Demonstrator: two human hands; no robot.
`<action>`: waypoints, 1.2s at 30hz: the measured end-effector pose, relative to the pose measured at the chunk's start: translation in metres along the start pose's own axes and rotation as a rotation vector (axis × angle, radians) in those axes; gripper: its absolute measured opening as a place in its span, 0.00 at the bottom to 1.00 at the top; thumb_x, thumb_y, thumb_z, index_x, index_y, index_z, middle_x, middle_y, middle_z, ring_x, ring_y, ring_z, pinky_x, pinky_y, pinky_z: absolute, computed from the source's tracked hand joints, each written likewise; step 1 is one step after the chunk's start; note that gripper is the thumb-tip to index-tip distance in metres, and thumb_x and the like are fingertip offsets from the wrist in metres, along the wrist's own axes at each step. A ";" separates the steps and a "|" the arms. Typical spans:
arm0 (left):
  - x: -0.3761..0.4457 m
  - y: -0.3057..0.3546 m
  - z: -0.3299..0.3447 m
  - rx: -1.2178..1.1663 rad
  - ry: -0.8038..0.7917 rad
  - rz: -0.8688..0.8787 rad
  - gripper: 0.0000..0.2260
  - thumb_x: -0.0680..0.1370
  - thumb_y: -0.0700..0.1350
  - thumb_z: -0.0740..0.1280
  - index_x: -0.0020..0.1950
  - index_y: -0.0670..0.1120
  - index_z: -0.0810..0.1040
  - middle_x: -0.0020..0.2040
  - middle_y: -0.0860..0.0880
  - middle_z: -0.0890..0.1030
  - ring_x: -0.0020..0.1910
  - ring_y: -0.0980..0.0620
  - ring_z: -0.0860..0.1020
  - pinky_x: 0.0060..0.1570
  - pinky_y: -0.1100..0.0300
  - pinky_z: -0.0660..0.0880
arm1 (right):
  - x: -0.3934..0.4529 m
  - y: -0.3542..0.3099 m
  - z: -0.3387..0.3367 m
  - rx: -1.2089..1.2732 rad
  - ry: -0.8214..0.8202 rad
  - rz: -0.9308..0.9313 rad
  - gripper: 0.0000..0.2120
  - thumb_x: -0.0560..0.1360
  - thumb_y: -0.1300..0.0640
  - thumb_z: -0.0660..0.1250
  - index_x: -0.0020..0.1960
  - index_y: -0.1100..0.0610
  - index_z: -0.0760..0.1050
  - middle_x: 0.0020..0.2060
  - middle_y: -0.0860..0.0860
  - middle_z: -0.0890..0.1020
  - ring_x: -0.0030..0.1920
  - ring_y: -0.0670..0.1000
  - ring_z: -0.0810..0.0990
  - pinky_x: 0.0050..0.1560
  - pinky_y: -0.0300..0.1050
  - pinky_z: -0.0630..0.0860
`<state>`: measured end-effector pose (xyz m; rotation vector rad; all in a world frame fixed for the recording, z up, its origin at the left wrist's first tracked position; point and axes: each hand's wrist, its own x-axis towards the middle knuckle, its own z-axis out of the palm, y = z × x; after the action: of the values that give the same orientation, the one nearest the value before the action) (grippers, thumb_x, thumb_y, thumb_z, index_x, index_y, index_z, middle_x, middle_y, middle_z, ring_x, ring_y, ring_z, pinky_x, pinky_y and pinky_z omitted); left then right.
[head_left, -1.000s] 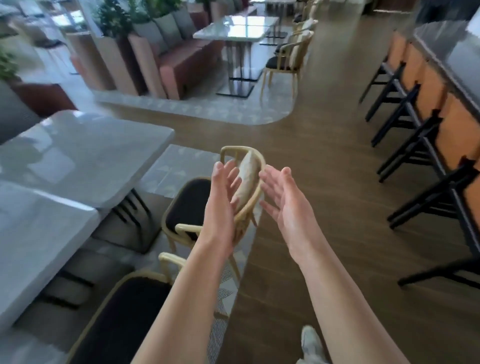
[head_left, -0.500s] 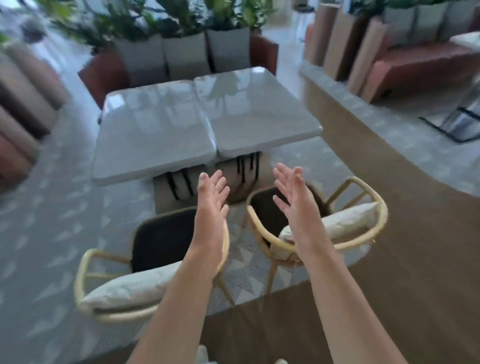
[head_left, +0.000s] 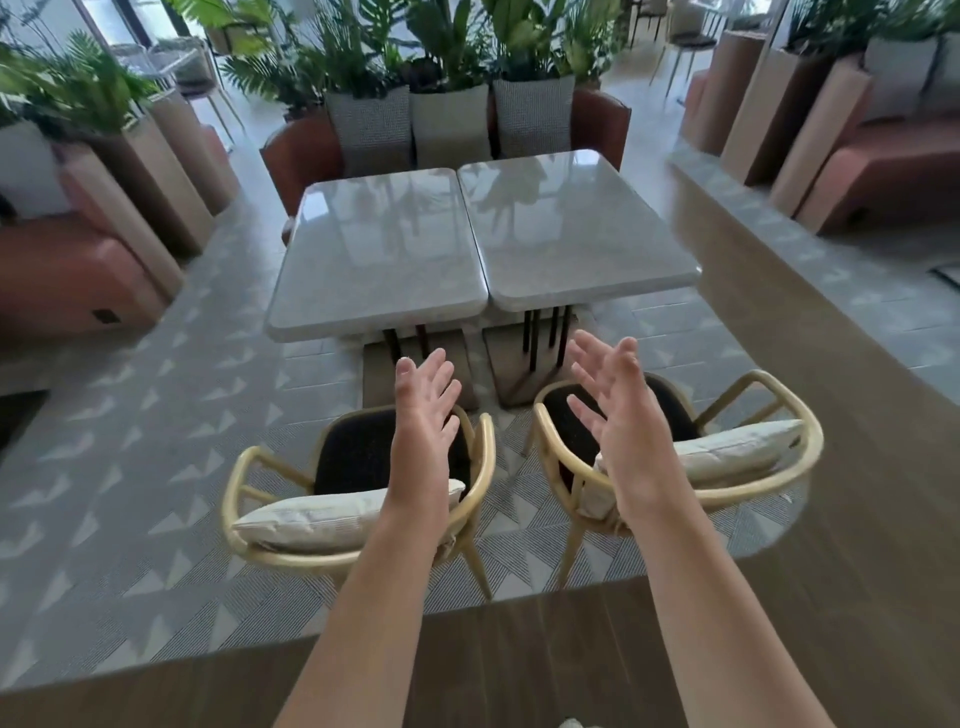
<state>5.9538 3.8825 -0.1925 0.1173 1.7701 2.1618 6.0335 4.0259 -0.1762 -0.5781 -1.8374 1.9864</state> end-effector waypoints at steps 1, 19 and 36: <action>-0.006 -0.003 0.000 0.003 -0.008 -0.011 0.29 0.84 0.62 0.43 0.79 0.50 0.65 0.78 0.48 0.67 0.76 0.51 0.67 0.78 0.44 0.56 | -0.010 0.004 -0.002 -0.008 0.007 0.008 0.38 0.74 0.32 0.47 0.76 0.52 0.66 0.74 0.48 0.71 0.75 0.49 0.67 0.76 0.56 0.64; -0.049 -0.009 0.124 -0.006 0.108 0.129 0.31 0.82 0.66 0.43 0.78 0.52 0.66 0.78 0.50 0.67 0.76 0.53 0.67 0.78 0.46 0.56 | 0.008 -0.026 -0.129 -0.035 -0.222 -0.037 0.35 0.74 0.34 0.53 0.75 0.50 0.68 0.72 0.45 0.73 0.72 0.46 0.69 0.76 0.54 0.65; -0.073 -0.028 0.172 0.024 0.248 0.162 0.37 0.77 0.73 0.46 0.78 0.52 0.66 0.78 0.52 0.68 0.75 0.54 0.67 0.78 0.49 0.56 | 0.016 -0.034 -0.175 0.039 -0.310 0.001 0.25 0.81 0.43 0.55 0.74 0.52 0.69 0.69 0.46 0.75 0.70 0.43 0.71 0.74 0.52 0.68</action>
<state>6.0755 4.0256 -0.1709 -0.0025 1.9832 2.3563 6.1129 4.1843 -0.1547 -0.2695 -1.9641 2.2079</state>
